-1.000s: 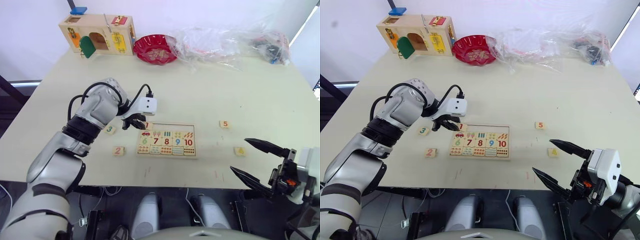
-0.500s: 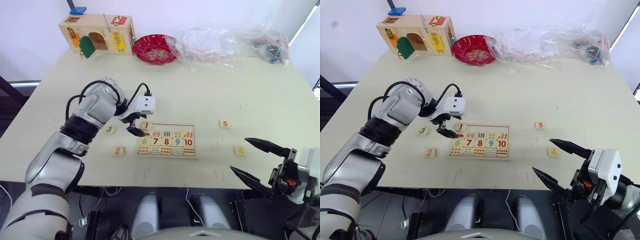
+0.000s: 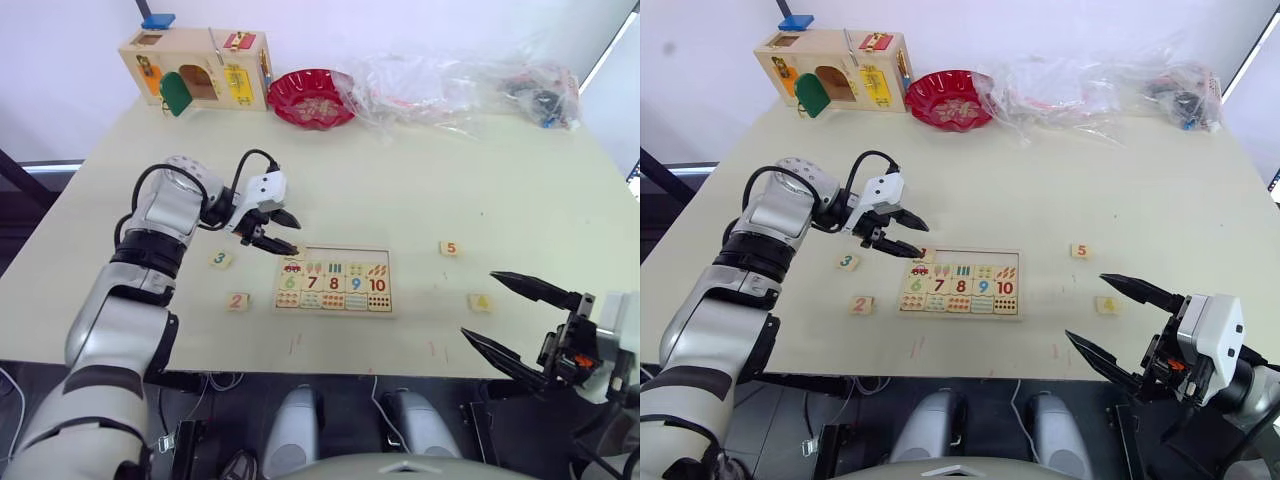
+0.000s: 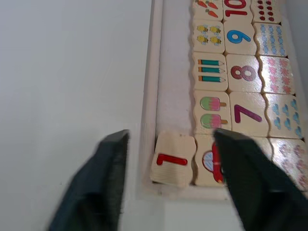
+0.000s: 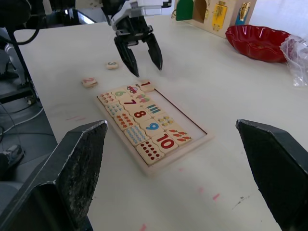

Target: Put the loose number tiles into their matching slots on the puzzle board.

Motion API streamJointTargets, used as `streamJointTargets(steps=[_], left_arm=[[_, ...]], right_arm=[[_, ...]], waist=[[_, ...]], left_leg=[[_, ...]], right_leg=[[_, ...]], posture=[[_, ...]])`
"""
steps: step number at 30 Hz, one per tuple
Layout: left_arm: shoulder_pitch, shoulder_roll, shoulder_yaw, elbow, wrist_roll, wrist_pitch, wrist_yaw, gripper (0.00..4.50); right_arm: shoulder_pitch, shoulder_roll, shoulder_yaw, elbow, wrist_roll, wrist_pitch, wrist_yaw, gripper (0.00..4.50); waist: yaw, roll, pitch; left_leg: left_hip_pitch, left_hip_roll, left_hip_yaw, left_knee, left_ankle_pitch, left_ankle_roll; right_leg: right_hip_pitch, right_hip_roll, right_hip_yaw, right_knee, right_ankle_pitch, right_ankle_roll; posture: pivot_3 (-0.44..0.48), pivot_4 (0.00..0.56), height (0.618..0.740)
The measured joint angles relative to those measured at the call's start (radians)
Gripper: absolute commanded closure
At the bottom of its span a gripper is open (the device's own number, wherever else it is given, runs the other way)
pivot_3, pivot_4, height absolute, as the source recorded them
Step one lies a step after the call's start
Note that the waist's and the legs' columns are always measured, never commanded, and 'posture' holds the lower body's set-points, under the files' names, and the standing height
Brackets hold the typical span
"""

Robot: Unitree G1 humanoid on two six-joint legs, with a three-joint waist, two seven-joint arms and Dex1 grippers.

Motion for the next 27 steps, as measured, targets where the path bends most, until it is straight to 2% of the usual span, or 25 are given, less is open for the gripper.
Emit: streamJointTargets(steps=[1,3,4,13,27], left_arm=[[-0.012,-0.011,0.000,0.045,0.003,-0.034,0.008,3.48],[-0.020,-0.015,0.001,0.075,0.008,-0.062,0.015,4.36],[-0.024,-0.016,0.001,0.087,0.013,-0.076,0.018,4.47],[-0.063,-0.041,0.002,0.239,0.061,-0.200,0.067,4.47],[-0.073,-0.044,0.004,0.278,0.091,-0.235,0.075,4.47]], right_arm=[[0.000,0.000,0.000,0.001,0.000,0.000,0.001,0.00],[0.000,0.000,0.000,0.001,0.000,0.000,0.002,0.00],[0.000,0.000,0.000,0.001,0.000,0.000,0.003,0.00],[0.015,0.000,0.000,0.000,-0.006,0.000,0.004,0.00],[0.016,0.002,0.000,0.000,-0.008,0.000,-0.002,0.00]], waist=[[0.000,0.000,0.000],[-0.001,0.000,0.000],[-0.001,0.000,0.000],[0.000,0.000,0.000],[0.000,0.000,0.000]], left_leg=[[0.000,0.000,0.000,0.000,0.000,0.000],[0.000,0.000,0.000,0.000,0.000,0.000],[0.000,0.000,0.000,0.000,0.000,0.000],[0.000,0.000,0.000,0.000,0.000,0.000],[0.000,0.000,0.000,0.000,0.000,0.000]], right_leg=[[0.000,0.000,0.000,0.000,0.000,0.000],[0.000,0.000,0.000,0.000,0.000,0.000],[0.000,0.000,0.000,0.000,0.000,0.000],[0.000,0.000,0.000,0.000,0.000,0.000],[0.000,0.000,0.000,0.000,0.001,0.000]], posture=[[0.000,0.150,0.740],[0.000,0.150,0.740],[0.000,0.150,0.740],[0.000,0.150,0.740],[0.000,0.150,0.740]])
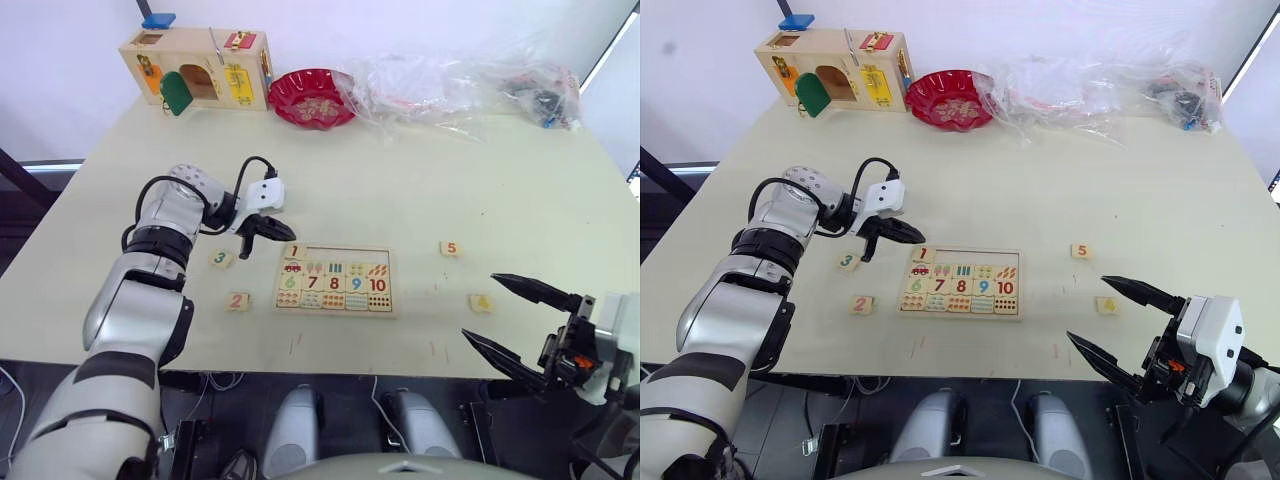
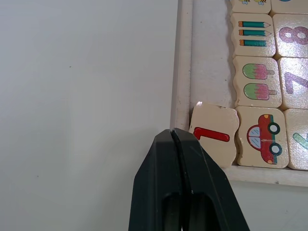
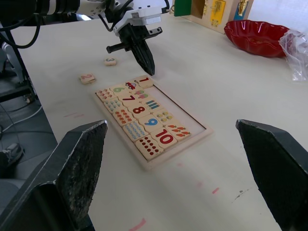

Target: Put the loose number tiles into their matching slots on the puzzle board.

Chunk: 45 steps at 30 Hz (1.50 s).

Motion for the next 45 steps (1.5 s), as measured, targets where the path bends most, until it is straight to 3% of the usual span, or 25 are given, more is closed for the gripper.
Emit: streamJointTargets(steps=[27,33,38,45], left_arm=[[0.023,0.005,0.004,-0.036,0.017,0.005,-0.041,4.47],[0.077,0.031,0.133,-0.127,-0.079,0.127,-0.006,4.47],[0.212,0.041,0.266,-0.326,-0.184,0.320,0.131,4.47],[0.434,-0.066,0.486,-0.714,-0.308,0.615,0.524,4.47]], right_arm=[[-0.003,0.001,0.000,0.000,-0.003,-0.001,0.003,0.00],[-0.026,0.013,0.019,-0.001,-0.024,-0.001,-0.034,0.00],[-0.133,0.036,0.069,0.026,-0.075,0.009,-0.122,0.00],[-0.343,0.096,0.188,0.188,-0.203,0.023,-0.237,0.00]], waist=[[0.000,0.000,0.000],[-0.004,0.000,0.000],[-0.006,0.000,0.000],[-0.001,0.000,0.000]], left_leg=[[0.000,0.000,0.000,0.000,0.000,0.000],[0.000,0.001,0.000,0.000,0.000,0.000],[0.001,0.001,0.000,0.000,0.000,0.000],[0.001,0.001,0.000,0.000,0.000,0.000]], right_leg=[[0.000,0.000,0.000,0.000,0.000,0.000],[0.000,0.000,0.000,0.000,0.000,0.000],[0.000,0.000,0.000,0.001,0.000,0.000],[0.000,0.000,0.000,0.001,0.000,0.000]], posture=[[0.000,0.150,0.740],[0.000,0.150,0.740],[0.000,0.150,0.740],[0.000,0.150,0.740]])
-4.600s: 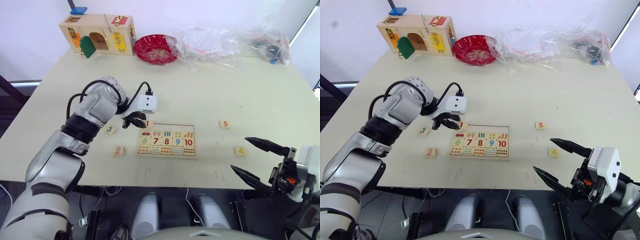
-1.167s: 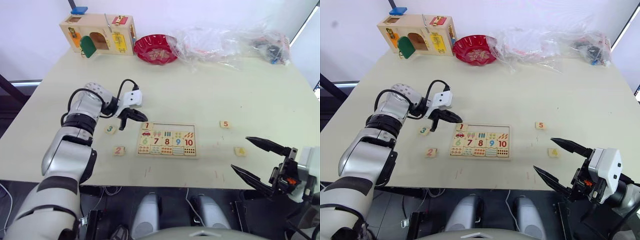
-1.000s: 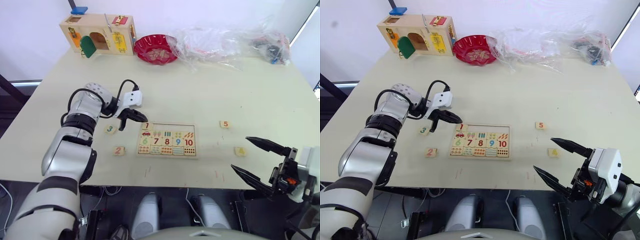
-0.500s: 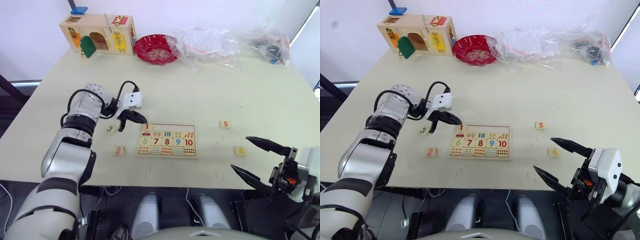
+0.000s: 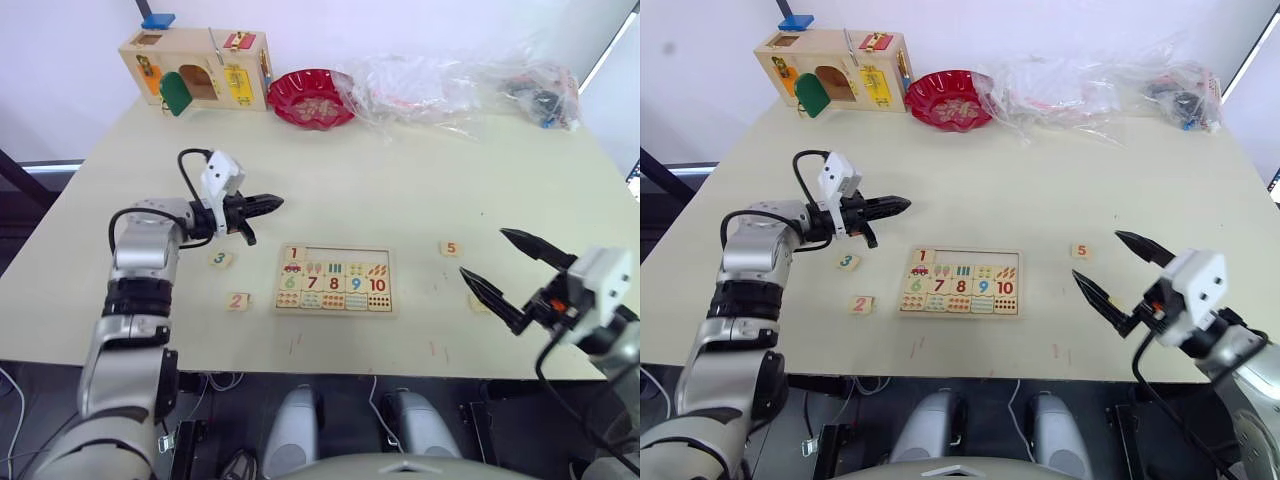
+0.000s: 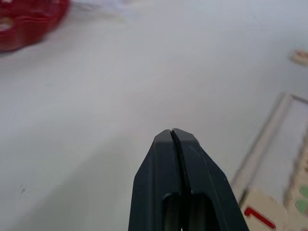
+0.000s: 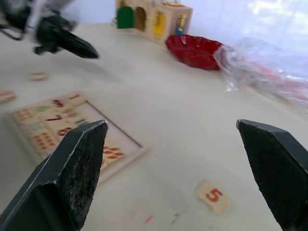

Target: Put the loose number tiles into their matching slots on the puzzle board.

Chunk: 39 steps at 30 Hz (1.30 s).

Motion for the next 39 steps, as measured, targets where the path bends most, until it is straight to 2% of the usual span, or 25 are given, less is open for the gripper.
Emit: streamJointTargets(steps=[1,3,8,12,14,15,16,19,22,23,24,29,32,35,39], left_arm=[[0.050,-0.041,0.058,-0.077,-0.015,0.010,0.102,4.47],[0.099,-0.091,0.097,-0.160,-0.029,0.026,0.207,4.47],[0.196,-0.189,0.150,-0.328,-0.024,0.027,0.464,4.47],[0.267,-0.227,0.181,-0.424,-0.058,0.032,0.537,4.47],[0.335,-0.224,0.182,-0.481,-0.118,0.043,0.506,4.47],[0.354,-0.219,0.183,-0.488,-0.129,0.044,0.495,3.97],[0.395,-0.199,0.184,-0.502,-0.156,0.043,0.455,3.73],[0.465,-0.154,0.196,-0.526,-0.207,0.030,0.383,2.35],[0.559,-0.098,0.216,-0.572,-0.270,0.021,0.289,0.70],[0.618,-0.067,0.234,-0.585,-0.296,0.018,0.243,0.26],[0.666,-0.052,0.257,-0.585,-0.309,0.018,0.216,0.02],[0.786,-0.033,0.291,-0.584,-0.352,0.001,0.142,0.02],[0.931,0.022,0.361,-0.549,-0.369,-0.028,0.057,0.02],[0.980,0.042,0.411,-0.500,-0.374,-0.045,0.019,0.02],[1.010,0.062,0.425,-0.480,-0.379,-0.067,-0.014,0.02]], right_arm=[[-0.049,0.030,0.027,0.041,-0.015,-0.004,-0.015,0.00],[-0.116,0.058,0.054,0.087,-0.023,-0.004,-0.036,0.00],[-0.299,0.116,0.105,0.255,-0.003,-0.006,-0.001,0.00],[-0.434,0.152,0.142,0.416,-0.017,-0.042,0.040,0.00],[-0.470,0.141,0.141,0.472,-0.008,-0.054,0.094,0.00],[-0.470,0.135,0.140,0.479,-0.005,-0.054,0.110,0.00],[-0.465,0.109,0.141,0.490,-0.004,-0.054,0.153,0.00],[-0.431,0.034,0.120,0.497,0.018,-0.053,0.242,0.00],[-0.361,-0.042,0.074,0.497,0.050,-0.053,0.336,0.00],[-0.307,-0.086,0.042,0.502,0.061,-0.053,0.381,0.00],[-0.269,-0.113,0.007,0.519,0.068,-0.053,0.413,0.00],[-0.157,-0.157,-0.084,0.533,0.103,-0.072,0.522,0.00],[-0.011,-0.186,-0.173,0.520,0.122,-0.076,0.586,0.00],[0.060,-0.187,-0.222,0.516,0.127,-0.079,0.607,0.00],[0.111,-0.186,-0.266,0.514,0.133,-0.084,0.613,0.00]], waist=[[0.000,0.000,0.000],[-0.001,0.000,0.000],[0.000,0.000,0.000],[-0.002,0.000,0.000],[-0.002,0.000,0.000],[0.001,0.000,0.000],[0.002,0.000,0.000],[0.002,0.000,0.000],[0.000,0.001,0.000],[-0.001,0.001,0.000],[-0.001,0.001,0.000],[-0.001,0.001,0.000],[-0.003,0.001,0.000],[-0.002,0.002,0.000],[0.002,0.003,-0.001]], left_leg=[[0.000,0.000,0.000,0.000,0.000,0.000],[0.000,0.000,0.001,0.000,0.000,0.000],[0.001,0.000,0.000,0.000,0.000,0.000],[0.001,-0.001,0.001,0.000,0.000,0.000],[0.001,-0.001,0.001,-0.001,0.000,0.000],[0.001,-0.001,0.000,-0.001,0.000,0.000],[0.001,-0.001,0.000,-0.002,0.000,0.000],[0.001,-0.001,0.001,-0.001,0.000,0.000],[0.002,0.000,0.002,-0.001,0.000,0.000],[0.002,0.000,0.002,-0.002,0.000,0.000],[0.002,0.000,0.003,-0.002,0.000,0.000],[0.003,0.001,0.002,-0.001,0.000,0.000],[0.003,0.001,0.003,-0.003,-0.001,0.000],[0.002,0.001,0.003,-0.002,-0.001,0.000],[0.003,0.003,0.001,-0.002,-0.001,-0.001]], right_leg=[[0.000,0.000,0.000,0.000,0.000,0.000],[0.000,0.000,0.001,0.000,0.000,0.000],[0.000,0.001,0.001,0.000,0.000,0.000],[0.000,0.000,0.001,0.000,0.001,0.000],[0.000,0.000,0.001,0.000,0.001,0.000],[0.000,0.000,0.000,0.000,0.000,0.000],[0.000,0.000,0.000,0.000,0.000,0.000],[0.000,-0.001,0.000,-0.001,0.000,0.000],[0.001,-0.001,0.001,-0.001,-0.001,-0.002],[0.001,-0.001,0.001,-0.002,-0.001,-0.002],[0.001,-0.002,0.001,-0.002,-0.001,-0.002],[0.001,-0.001,0.001,-0.001,-0.002,-0.004],[0.000,-0.002,0.001,-0.003,-0.004,-0.006],[-0.001,-0.002,0.000,-0.003,-0.004,-0.005],[-0.002,-0.005,0.001,-0.002,-0.006,-0.002]], posture=[[0.000,0.150,0.740],[0.000,0.150,0.740],[0.000,0.150,0.740],[0.000,0.150,0.740],[0.000,0.150,0.740],[0.000,0.150,0.740],[0.000,0.150,0.740],[0.000,0.150,0.740],[0.000,0.150,0.740],[0.000,0.150,0.740],[0.000,0.150,0.740],[0.000,0.150,0.740],[0.000,0.150,0.740],[0.000,0.150,0.740],[0.000,0.150,0.740]])
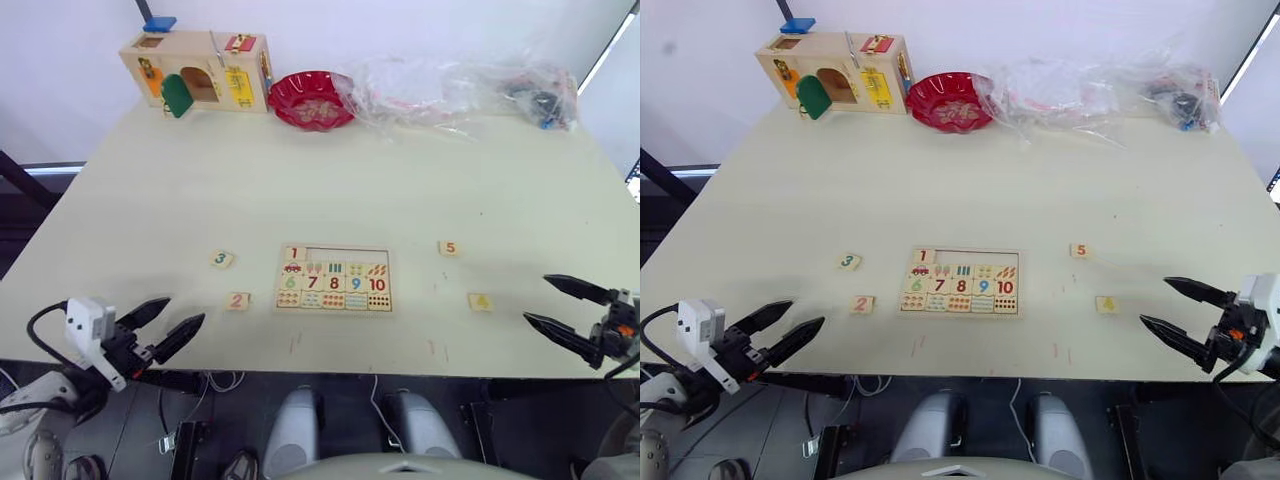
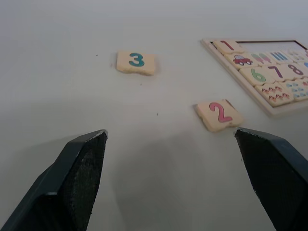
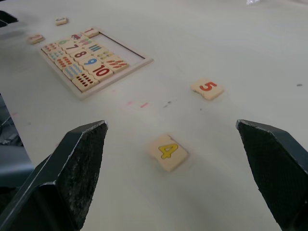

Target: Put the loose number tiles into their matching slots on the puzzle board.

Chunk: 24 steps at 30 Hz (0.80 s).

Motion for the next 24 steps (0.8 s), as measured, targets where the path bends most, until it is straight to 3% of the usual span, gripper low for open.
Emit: streamJointTargets(steps=[5,14,20,24], left_arm=[[0.001,0.038,-0.003,0.006,-0.002,-0.001,-0.037,0.02],[-0.093,0.255,-0.068,0.048,0.004,-0.025,-0.263,0.02],[-0.307,0.394,-0.241,0.268,0.104,-0.166,-0.488,0.02],[-0.491,0.408,-0.389,0.418,0.191,-0.253,-0.583,0.02]], right_arm=[[0.036,0.000,-0.028,-0.006,0.006,-0.004,0.016,0.00],[0.015,-0.045,-0.014,-0.101,0.075,0.020,0.127,0.00],[-0.055,-0.101,0.042,-0.144,0.078,0.014,0.218,0.00],[-0.093,-0.103,0.070,-0.170,0.084,0.016,0.231,0.00]], waist=[[-0.001,0.000,0.000],[-0.001,0.003,0.001],[0.000,0.005,0.002],[0.002,0.006,0.002]], left_leg=[[-0.001,0.000,0.000,-0.001,0.000,0.000],[-0.001,0.000,0.000,-0.002,0.000,0.000],[-0.001,-0.001,0.002,-0.002,0.000,0.000],[-0.003,-0.002,0.003,-0.002,0.000,0.000]], right_leg=[[-0.001,0.000,0.001,0.000,0.001,-0.001],[-0.002,0.000,0.001,0.000,0.000,0.000],[-0.002,0.000,0.000,0.000,0.001,-0.003],[-0.002,0.001,-0.001,-0.001,0.002,-0.004]], posture=[[0.000,0.150,0.740],[0.000,0.150,0.740],[0.000,0.150,0.740],[0.000,0.150,0.740]])
